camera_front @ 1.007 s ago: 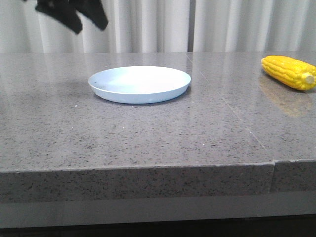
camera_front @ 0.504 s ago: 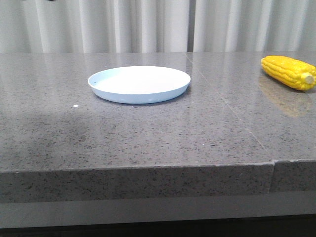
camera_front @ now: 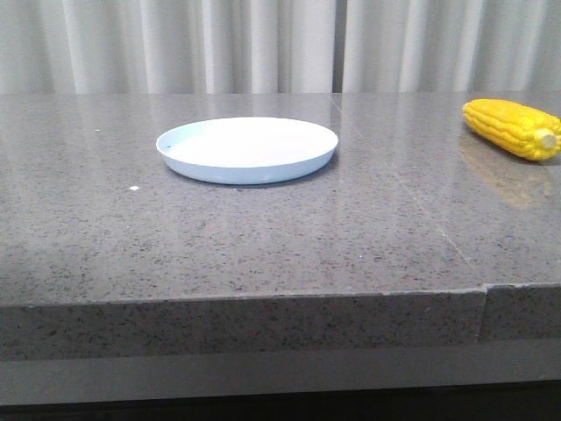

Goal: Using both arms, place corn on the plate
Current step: 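Lift the left gripper away and move the right gripper over the corn, then close the right gripper around the middle of the yellow corn cob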

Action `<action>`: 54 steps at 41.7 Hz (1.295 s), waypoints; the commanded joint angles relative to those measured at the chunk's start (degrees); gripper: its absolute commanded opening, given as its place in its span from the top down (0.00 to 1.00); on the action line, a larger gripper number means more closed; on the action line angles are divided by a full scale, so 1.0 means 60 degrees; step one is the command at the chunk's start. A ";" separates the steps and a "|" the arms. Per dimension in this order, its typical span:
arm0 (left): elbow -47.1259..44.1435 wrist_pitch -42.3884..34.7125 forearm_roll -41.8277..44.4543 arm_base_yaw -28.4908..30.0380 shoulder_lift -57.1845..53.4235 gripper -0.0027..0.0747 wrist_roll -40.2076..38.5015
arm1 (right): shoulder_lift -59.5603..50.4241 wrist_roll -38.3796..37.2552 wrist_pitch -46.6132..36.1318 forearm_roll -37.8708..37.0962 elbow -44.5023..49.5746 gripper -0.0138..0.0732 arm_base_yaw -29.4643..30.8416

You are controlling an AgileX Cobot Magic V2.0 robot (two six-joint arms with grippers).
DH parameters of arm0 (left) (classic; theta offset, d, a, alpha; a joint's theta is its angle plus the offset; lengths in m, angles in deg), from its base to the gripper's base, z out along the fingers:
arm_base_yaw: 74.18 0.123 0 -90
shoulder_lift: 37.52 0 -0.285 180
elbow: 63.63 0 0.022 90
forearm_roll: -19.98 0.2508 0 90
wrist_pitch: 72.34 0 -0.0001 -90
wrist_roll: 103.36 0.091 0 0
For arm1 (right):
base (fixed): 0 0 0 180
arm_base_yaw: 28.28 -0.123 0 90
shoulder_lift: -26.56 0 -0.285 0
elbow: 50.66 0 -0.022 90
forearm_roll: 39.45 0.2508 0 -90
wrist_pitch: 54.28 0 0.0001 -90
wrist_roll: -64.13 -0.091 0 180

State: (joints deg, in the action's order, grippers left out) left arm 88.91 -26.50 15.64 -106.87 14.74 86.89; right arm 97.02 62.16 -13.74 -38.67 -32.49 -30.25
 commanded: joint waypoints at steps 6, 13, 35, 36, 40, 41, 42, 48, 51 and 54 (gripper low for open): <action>0.0251 -0.0642 -0.0044 -0.0075 -0.0063 0.41 -0.0090 | 0.2144 0.0084 0.0072 0.0006 -0.2129 0.09 0.0229; 0.0251 -0.0642 -0.0044 -0.0075 -0.0063 0.41 -0.0090 | 0.3794 -0.0001 0.0794 0.0057 -0.3674 0.09 0.0503; 0.0251 -0.0659 -0.0044 -0.0075 -0.0063 0.41 -0.0090 | 0.7259 0.0036 0.0936 0.0643 -0.5988 0.09 0.0503; 0.0251 -0.0659 -0.0044 -0.0075 -0.0063 0.41 -0.0090 | 0.7332 0.0036 0.0936 0.0643 -0.6026 0.09 0.0503; 0.0251 -0.0659 -0.0044 -0.0075 -0.0063 0.41 -0.0090 | 0.7556 0.0036 0.0969 0.0643 -0.6124 0.10 0.0503; 0.0251 -0.0659 -0.0044 -0.0075 -0.0063 0.41 -0.0090 | 0.7591 0.0036 0.1013 0.0643 -0.6156 0.10 0.0503; 0.0251 -0.0659 -0.0044 -0.0075 -0.0063 0.41 -0.0090 | 0.7618 0.0045 0.1059 0.0643 -0.6155 0.13 0.0503; 0.0251 -0.0659 -0.0044 -0.0075 -0.0063 0.41 -0.0090 | 0.7681 0.0167 0.1367 0.0654 -0.6221 0.40 0.0503; 0.0251 -0.0659 -0.0044 -0.0075 -0.0063 0.41 -0.0090 | 0.7614 0.0175 0.1397 0.0662 -0.6221 0.49 0.0494; 0.0251 -0.0659 -0.0044 -0.0075 -0.0063 0.41 -0.0090 | 0.7456 0.0174 0.1422 0.0673 -0.6221 0.51 0.0432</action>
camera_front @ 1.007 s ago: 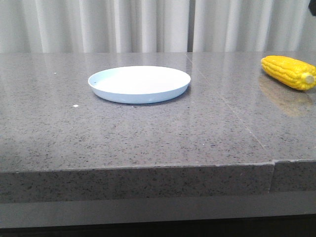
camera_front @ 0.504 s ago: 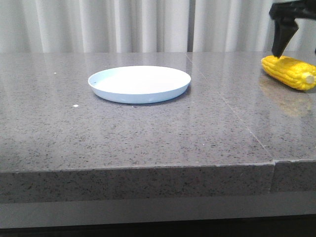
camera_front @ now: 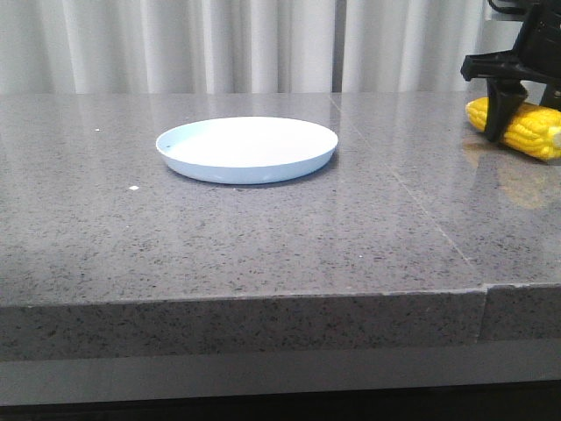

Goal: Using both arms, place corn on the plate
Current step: 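Close the right gripper around the middle of the yellow corn cob, then lift the corn with the right gripper and carry it over the plate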

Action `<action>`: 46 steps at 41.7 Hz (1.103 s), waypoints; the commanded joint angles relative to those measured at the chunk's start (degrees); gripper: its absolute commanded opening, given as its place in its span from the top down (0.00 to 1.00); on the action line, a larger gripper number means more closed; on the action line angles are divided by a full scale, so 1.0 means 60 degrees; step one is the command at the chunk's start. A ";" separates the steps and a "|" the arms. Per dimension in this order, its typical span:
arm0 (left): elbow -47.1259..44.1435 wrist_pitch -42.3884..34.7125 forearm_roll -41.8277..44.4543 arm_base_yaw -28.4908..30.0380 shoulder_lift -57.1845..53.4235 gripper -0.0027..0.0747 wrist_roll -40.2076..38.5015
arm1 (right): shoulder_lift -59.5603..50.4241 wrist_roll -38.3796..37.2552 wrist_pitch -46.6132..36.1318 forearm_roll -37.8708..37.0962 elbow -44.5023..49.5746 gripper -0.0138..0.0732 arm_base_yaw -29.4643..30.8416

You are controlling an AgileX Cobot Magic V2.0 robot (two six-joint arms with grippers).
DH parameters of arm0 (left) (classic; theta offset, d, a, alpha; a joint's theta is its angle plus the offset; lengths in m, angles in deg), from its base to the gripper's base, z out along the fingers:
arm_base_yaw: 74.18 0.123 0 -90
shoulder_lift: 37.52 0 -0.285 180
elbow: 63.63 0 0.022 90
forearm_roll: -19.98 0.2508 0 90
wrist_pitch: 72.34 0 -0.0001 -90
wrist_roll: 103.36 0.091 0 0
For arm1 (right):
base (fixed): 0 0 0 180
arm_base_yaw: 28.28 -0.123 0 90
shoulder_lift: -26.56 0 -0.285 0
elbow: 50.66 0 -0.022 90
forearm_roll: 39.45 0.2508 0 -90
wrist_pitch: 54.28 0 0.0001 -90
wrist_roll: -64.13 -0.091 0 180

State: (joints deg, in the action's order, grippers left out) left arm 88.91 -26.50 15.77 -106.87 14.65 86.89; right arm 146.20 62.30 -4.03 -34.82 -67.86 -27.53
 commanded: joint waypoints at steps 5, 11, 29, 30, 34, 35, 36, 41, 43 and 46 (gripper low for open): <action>0.0251 -0.0659 -0.0066 -0.0075 -0.0047 0.41 -0.0090 | -0.1211 0.0191 -0.0165 0.0031 -0.0333 0.51 -0.0328; 0.0251 -0.0659 -0.0066 -0.0075 -0.0047 0.41 -0.0090 | -0.1914 0.0401 -0.0123 0.0040 -0.0337 0.51 -0.1160; 0.0251 -0.0659 -0.0066 -0.0075 -0.0047 0.41 -0.0090 | -0.1774 0.0171 0.0214 0.0594 -0.1517 0.51 -0.4592; 0.0251 -0.0659 -0.0066 -0.0075 -0.0047 0.41 -0.0090 | -0.1695 0.0055 0.0141 0.0594 -0.1567 0.51 -0.4706; 0.0251 -0.0659 -0.0066 -0.0075 -0.0047 0.41 -0.0090 | -0.1290 -0.0488 -0.0180 0.0598 -0.1765 0.51 -0.5053; 0.0251 -0.0659 -0.0066 -0.0075 -0.0047 0.41 -0.0090 | -0.1199 -0.0589 -0.0216 0.0598 -0.1815 0.51 -0.5085; 0.0251 -0.0659 -0.0066 -0.0075 -0.0047 0.41 -0.0090 | -0.1092 -0.0667 -0.0258 0.0598 -0.1878 0.51 -0.5137; 0.0251 -0.0659 -0.0066 -0.0075 -0.0047 0.41 -0.0090 | -0.0546 -0.1101 -0.0443 0.0670 -0.2029 0.51 -0.5186; 0.0251 -0.0659 -0.0066 -0.0075 -0.0047 0.41 -0.0090 | -0.0349 -0.1189 -0.0565 0.0670 -0.2041 0.51 -0.5186; 0.0251 -0.0659 -0.0066 -0.0075 -0.0047 0.41 -0.0090 | -0.0117 -0.1269 -0.0689 0.0670 -0.2041 0.49 -0.5186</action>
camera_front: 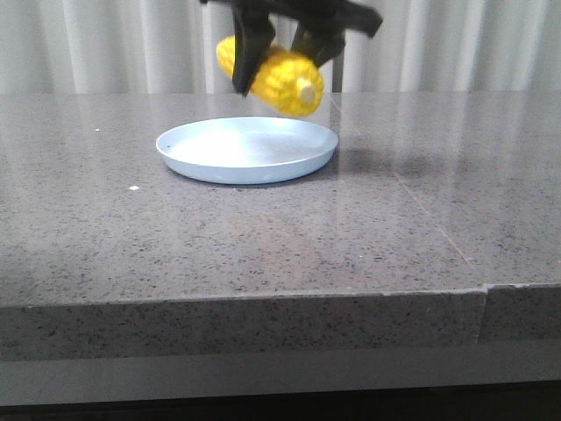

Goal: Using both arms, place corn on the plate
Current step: 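Lift the corn with the right gripper and carry it over the plate, then lower the corn onto the plate and open the right gripper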

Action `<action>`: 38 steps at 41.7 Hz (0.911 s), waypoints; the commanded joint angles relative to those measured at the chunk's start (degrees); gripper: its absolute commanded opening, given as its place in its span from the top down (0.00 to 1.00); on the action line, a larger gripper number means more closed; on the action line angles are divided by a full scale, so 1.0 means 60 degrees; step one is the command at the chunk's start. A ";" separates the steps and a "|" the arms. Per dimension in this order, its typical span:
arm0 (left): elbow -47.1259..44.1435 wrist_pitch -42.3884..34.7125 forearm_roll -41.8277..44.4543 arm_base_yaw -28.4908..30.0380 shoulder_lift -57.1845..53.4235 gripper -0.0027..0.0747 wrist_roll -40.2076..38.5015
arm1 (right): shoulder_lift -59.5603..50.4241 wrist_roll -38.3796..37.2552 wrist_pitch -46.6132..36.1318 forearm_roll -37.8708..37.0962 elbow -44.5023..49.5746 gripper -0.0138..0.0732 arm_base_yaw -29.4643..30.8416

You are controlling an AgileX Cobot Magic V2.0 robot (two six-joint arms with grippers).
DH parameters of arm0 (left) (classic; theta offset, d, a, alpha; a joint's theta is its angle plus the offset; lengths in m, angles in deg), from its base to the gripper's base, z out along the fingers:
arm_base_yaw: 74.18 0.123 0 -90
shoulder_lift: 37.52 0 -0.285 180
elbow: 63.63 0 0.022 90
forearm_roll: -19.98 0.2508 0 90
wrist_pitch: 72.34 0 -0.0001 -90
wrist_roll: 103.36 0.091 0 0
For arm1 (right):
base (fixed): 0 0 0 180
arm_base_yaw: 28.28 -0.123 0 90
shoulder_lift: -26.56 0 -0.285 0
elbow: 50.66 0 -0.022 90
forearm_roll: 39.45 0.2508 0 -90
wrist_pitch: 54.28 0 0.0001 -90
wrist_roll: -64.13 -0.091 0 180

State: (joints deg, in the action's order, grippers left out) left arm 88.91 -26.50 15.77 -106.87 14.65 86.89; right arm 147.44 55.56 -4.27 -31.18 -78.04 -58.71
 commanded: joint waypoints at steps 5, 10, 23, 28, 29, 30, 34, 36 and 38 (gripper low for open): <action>0.0251 -0.0659 -0.0066 -0.0075 -0.0047 0.41 -0.0090 | -0.0024 -0.0160 -0.0899 0.0063 -0.0345 0.41 0.0011; 0.0251 -0.0659 -0.0066 -0.0075 -0.0047 0.41 -0.0090 | 0.0169 -0.0160 -0.1059 0.0063 -0.0345 0.32 0.0011; 0.0251 -0.0659 -0.0066 -0.0075 -0.0047 0.41 -0.0090 | 0.0064 -0.0160 -0.1147 0.0042 -0.0345 0.11 0.0011; 0.0251 -0.0659 -0.0066 -0.0075 -0.0047 0.41 -0.0090 | -0.0430 -0.0118 -0.1201 -0.0175 -0.0345 0.11 0.0011; 0.0251 -0.0659 -0.0066 -0.0075 -0.0047 0.41 -0.0090 | -0.0553 -0.0092 -0.1201 -0.0242 -0.0345 0.11 0.0011; 0.0251 -0.0659 -0.0066 -0.0075 -0.0047 0.41 -0.0090 | -0.0730 -0.0028 -0.1147 -0.0324 -0.0345 0.11 0.0011; 0.0251 -0.0659 -0.0066 -0.0075 -0.0047 0.41 -0.0090 | -0.1425 0.0412 -0.0927 -0.0386 -0.0198 0.11 0.0011; 0.0251 -0.0659 -0.0066 -0.0075 -0.0047 0.41 -0.0090 | -0.1812 0.0708 -0.0865 -0.0386 -0.0024 0.11 0.0011; 0.0251 -0.0659 -0.0066 -0.0075 -0.0047 0.41 -0.0090 | -0.2307 0.1007 -0.0833 -0.0386 0.0216 0.11 0.0011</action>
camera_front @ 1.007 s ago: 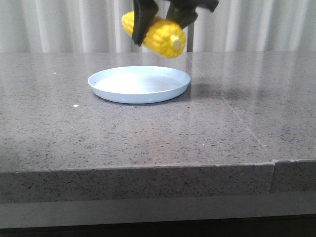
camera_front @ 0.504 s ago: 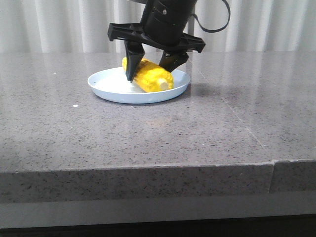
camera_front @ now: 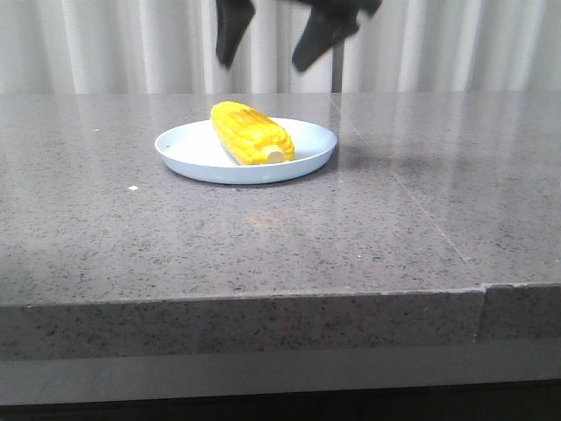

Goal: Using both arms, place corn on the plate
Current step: 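Lower the corn onto the plate and open the right gripper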

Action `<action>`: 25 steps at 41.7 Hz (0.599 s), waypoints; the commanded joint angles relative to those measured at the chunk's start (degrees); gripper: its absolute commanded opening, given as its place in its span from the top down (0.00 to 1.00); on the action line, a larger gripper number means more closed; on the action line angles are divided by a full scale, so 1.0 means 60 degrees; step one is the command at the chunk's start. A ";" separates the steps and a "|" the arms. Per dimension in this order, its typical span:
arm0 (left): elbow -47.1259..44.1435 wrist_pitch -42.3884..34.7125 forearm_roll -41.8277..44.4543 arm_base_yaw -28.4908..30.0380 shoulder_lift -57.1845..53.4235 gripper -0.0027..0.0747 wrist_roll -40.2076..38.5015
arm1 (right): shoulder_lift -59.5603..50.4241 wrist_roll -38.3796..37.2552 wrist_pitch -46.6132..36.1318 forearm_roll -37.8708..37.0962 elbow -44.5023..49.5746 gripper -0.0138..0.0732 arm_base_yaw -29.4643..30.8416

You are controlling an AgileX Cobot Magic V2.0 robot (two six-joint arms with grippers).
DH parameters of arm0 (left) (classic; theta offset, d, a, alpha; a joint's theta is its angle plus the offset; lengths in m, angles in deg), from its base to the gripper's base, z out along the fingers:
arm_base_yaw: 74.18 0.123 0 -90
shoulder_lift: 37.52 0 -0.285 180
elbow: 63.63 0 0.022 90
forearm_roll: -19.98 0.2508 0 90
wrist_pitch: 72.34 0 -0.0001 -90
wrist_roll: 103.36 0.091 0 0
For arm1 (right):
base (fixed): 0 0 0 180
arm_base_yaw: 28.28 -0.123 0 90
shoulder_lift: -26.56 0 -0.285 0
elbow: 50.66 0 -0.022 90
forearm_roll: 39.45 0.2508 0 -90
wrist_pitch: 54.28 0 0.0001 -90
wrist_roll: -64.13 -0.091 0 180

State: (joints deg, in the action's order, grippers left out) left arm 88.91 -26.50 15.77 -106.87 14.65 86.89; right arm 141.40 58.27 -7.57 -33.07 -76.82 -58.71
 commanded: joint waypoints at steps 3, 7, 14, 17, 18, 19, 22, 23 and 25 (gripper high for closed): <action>0.0251 -0.0659 -0.0066 -0.0075 -0.0047 0.41 -0.0090 | -0.2061 0.0907 -0.0284 -0.0071 0.0533 0.11 0.0011; 0.0251 -0.0659 -0.0066 -0.0075 -0.0047 0.41 -0.0090 | -0.3093 0.1236 -0.0307 -0.0071 0.1447 0.11 0.0011; 0.0251 -0.0659 -0.0066 -0.0075 -0.0047 0.41 -0.0090 | -0.4967 0.1459 -0.0316 -0.0336 0.3145 0.11 0.0011; 0.0251 -0.0659 -0.0066 -0.0075 -0.0047 0.41 -0.0090 | -0.5655 0.1459 -0.0316 -0.0464 0.3775 0.11 0.0011; 0.0251 -0.0659 -0.0066 -0.0075 -0.0047 0.41 -0.0090 | -0.5918 0.1459 -0.0316 -0.0495 0.4023 0.11 0.0011; 0.0251 -0.0659 -0.0066 -0.0075 -0.0047 0.41 -0.0090 | -0.6118 0.1459 -0.0291 -0.0496 0.4202 0.11 0.0011; 0.0251 -0.0659 -0.0066 -0.0075 -0.0047 0.41 -0.0090 | -0.6783 0.1459 -0.0239 -0.0496 0.4790 0.11 0.0021; 0.0251 -0.0659 -0.0066 -0.0075 -0.0047 0.41 -0.0090 | -0.7053 0.1459 -0.0212 -0.0496 0.5021 0.11 0.0021; 0.0251 -0.0659 -0.0066 -0.0075 -0.0047 0.41 -0.0090 | -0.7518 0.1449 -0.0146 -0.0496 0.5414 0.11 0.0021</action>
State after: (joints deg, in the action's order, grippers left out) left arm 88.91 -26.50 15.77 -106.87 14.65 86.89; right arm 101.83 66.26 -6.04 -35.55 -46.21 -58.71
